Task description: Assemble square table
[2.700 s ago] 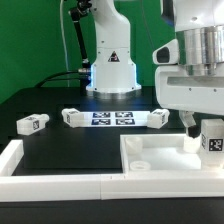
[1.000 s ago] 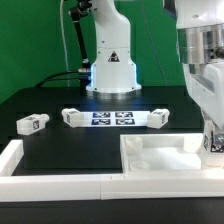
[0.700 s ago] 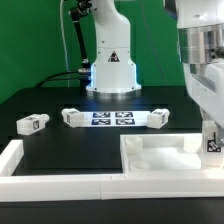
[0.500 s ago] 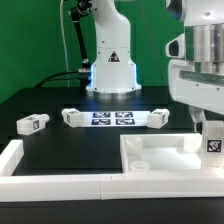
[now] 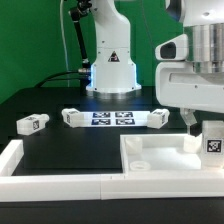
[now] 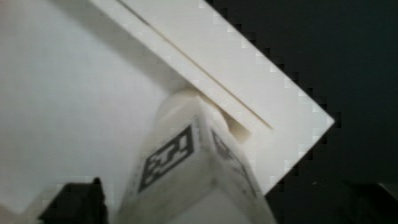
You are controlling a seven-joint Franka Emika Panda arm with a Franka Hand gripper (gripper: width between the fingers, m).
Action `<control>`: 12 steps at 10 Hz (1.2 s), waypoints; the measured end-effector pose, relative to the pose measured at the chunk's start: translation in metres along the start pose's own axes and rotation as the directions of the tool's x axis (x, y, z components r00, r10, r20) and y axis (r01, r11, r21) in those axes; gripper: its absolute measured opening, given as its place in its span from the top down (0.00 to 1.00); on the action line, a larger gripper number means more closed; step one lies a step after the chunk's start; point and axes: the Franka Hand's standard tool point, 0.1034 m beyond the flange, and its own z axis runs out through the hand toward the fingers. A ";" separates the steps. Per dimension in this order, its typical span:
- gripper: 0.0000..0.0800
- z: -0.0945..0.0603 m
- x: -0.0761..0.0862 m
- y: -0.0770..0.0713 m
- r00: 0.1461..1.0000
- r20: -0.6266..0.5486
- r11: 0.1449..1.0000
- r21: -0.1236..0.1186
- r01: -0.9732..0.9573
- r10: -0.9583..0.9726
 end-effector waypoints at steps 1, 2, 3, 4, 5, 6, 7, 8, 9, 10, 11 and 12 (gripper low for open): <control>0.19 0.000 0.001 0.000 0.992 -0.005 0.992 -0.005 0.125 -0.125; 0.19 0.000 0.001 0.000 0.994 -0.005 0.994 -0.005 0.113 -0.113; 0.20 0.000 0.001 0.000 0.996 -0.005 0.996 -0.004 0.093 -0.093; 0.20 0.000 0.001 0.000 0.996 -0.005 0.996 -0.005 0.093 -0.093; 0.41 0.000 0.000 0.000 1.000 -0.004 1.000 -0.002 0.031 -0.031; 0.63 0.001 0.000 0.001 0.998 -0.001 0.998 -0.004 -0.063 0.063; 0.63 0.001 0.000 0.002 0.993 -0.002 0.993 -0.006 -0.119 0.119; 0.63 0.001 0.000 0.003 0.983 -0.001 0.983 -0.008 -0.183 0.183; 0.63 0.002 0.000 0.005 0.953 -0.004 0.953 -0.016 -0.303 0.303; 0.63 0.001 0.000 0.006 0.908 -0.001 0.908 -0.025 -0.418 0.418; 0.63 0.001 -0.001 0.008 0.823 0.012 0.823 -0.029 -0.567 0.567; 0.63 0.002 -0.002 0.010 0.680 0.031 0.680 -0.029 -0.732 0.733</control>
Offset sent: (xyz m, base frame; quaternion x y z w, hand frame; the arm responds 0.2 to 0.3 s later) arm 0.0000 0.0000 0.0000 0.0000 0.0000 0.0000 1.0000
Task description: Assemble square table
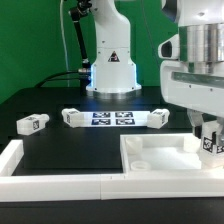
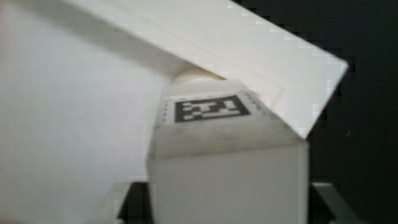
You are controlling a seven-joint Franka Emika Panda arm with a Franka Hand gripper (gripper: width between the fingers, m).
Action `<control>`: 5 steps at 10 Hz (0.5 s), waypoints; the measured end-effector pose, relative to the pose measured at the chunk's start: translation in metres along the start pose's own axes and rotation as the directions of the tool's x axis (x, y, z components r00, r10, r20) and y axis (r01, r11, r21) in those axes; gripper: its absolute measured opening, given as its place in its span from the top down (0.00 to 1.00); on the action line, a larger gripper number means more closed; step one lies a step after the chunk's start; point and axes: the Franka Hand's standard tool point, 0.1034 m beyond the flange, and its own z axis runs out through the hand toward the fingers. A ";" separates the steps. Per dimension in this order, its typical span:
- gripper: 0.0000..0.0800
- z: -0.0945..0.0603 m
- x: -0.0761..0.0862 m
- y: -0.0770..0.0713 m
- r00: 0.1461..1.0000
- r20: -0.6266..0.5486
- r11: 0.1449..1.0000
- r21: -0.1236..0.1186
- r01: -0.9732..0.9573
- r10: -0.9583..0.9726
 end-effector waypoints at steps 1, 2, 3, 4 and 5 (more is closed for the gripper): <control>0.63 0.001 0.000 0.001 0.980 0.023 0.980 0.005 -0.197 0.197; 0.63 0.001 0.002 0.003 0.945 0.044 0.946 0.018 -0.325 0.324; 0.63 0.001 0.003 0.005 0.909 0.067 0.909 0.033 -0.415 0.412; 0.63 0.001 0.002 0.006 0.865 0.077 0.867 0.026 -0.498 0.495; 0.63 0.001 0.002 0.007 0.850 0.078 0.851 0.020 -0.524 0.522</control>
Offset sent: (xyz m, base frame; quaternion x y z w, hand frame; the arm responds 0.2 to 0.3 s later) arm 0.0050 -0.0011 0.0015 0.0496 -0.0346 0.2515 0.9660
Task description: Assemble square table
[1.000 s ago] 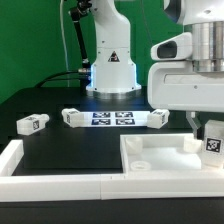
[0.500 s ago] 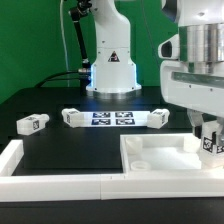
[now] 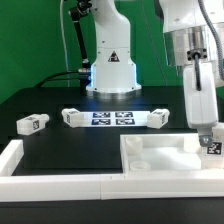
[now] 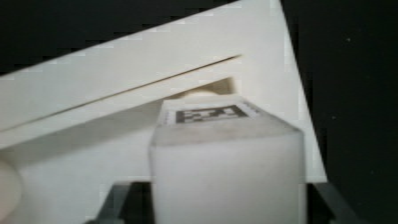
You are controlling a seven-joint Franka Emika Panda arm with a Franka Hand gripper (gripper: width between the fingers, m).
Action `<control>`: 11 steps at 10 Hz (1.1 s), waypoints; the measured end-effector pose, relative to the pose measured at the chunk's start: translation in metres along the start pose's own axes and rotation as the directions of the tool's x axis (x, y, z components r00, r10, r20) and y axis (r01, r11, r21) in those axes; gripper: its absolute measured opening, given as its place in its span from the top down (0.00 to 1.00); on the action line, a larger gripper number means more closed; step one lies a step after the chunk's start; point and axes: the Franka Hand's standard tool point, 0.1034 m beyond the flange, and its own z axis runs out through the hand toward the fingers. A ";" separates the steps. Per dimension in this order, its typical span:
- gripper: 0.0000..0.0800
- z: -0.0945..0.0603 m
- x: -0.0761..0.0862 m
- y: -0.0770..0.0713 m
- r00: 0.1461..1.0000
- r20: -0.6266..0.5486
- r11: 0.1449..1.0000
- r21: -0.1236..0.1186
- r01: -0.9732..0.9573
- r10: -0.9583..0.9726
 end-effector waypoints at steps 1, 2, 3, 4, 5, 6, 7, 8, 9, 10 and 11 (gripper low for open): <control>0.62 0.000 0.000 0.000 1.000 -0.001 1.000 0.000 0.020 -0.020; 0.62 0.000 -0.002 0.001 0.994 -0.009 0.994 -0.007 0.110 -0.110; 0.35 -0.002 -0.013 0.004 0.954 -0.031 0.954 -0.027 0.298 -0.299; 0.35 -0.002 -0.020 0.007 0.907 -0.033 0.908 -0.033 0.418 -0.419; 0.22 -0.003 -0.024 0.012 0.888 -0.033 0.888 -0.037 0.458 -0.459; 0.20 -0.003 -0.022 0.011 0.839 -0.031 0.840 -0.041 0.542 -0.543; 0.20 -0.002 -0.021 0.010 0.802 -0.029 0.802 -0.043 0.596 -0.597; 0.19 -0.002 -0.021 0.011 0.744 -0.028 0.745 -0.048 0.666 -0.667; 0.19 -0.002 -0.023 0.010 0.583 -0.045 0.585 -0.074 0.808 -0.811; 0.19 -0.003 -0.022 0.007 0.425 -0.042 0.427 -0.078 0.901 -0.904; 0.19 -0.003 -0.016 0.001 0.256 -0.037 0.258 -0.080 0.963 -0.966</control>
Offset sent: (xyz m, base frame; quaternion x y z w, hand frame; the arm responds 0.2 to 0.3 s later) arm -0.0096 0.0356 0.0087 -0.0325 0.0139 -0.3705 0.9282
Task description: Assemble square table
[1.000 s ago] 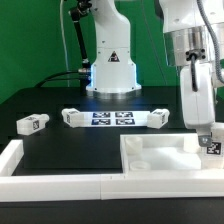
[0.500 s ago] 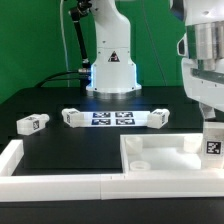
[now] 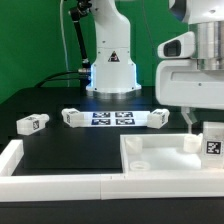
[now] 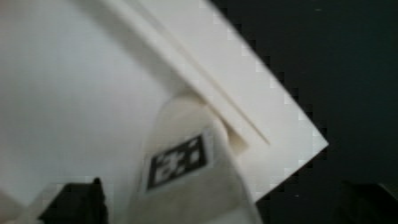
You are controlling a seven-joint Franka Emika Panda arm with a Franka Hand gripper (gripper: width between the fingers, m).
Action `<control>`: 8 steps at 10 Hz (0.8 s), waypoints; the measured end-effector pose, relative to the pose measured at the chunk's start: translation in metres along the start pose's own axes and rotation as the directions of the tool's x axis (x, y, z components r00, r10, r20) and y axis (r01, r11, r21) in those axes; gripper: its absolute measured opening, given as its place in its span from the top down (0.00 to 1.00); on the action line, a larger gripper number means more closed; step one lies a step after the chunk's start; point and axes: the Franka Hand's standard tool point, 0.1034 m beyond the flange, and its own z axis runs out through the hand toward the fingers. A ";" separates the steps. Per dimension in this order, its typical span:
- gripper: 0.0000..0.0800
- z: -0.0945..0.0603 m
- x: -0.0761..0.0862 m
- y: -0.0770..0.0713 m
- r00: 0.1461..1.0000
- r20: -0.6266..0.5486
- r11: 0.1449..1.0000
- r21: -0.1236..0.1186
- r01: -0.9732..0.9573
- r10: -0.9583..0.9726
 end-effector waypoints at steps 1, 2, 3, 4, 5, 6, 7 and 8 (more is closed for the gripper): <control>0.19 0.000 0.005 0.003 0.995 -0.020 0.995 0.007 0.095 -0.094; 0.19 0.002 0.004 0.003 0.994 -0.028 0.994 0.008 0.105 -0.105; 0.23 0.002 0.004 0.003 0.995 -0.027 0.996 0.009 0.093 -0.093; 0.23 0.002 0.004 0.004 0.996 -0.027 0.997 0.009 0.082 -0.081; 0.46 0.002 0.004 0.004 0.997 -0.026 0.998 0.010 0.068 -0.068; 0.46 0.002 0.004 0.004 1.000 -0.024 1.000 0.012 0.002 -0.002; 0.64 0.002 0.004 0.005 0.997 -0.022 0.998 0.012 -0.067 0.067; 0.64 0.002 0.004 0.006 0.988 -0.020 0.988 0.013 -0.153 0.153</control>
Offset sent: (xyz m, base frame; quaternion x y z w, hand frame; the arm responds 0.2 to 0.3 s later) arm 0.0000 0.0000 0.0000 0.0000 0.0000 0.0650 0.9979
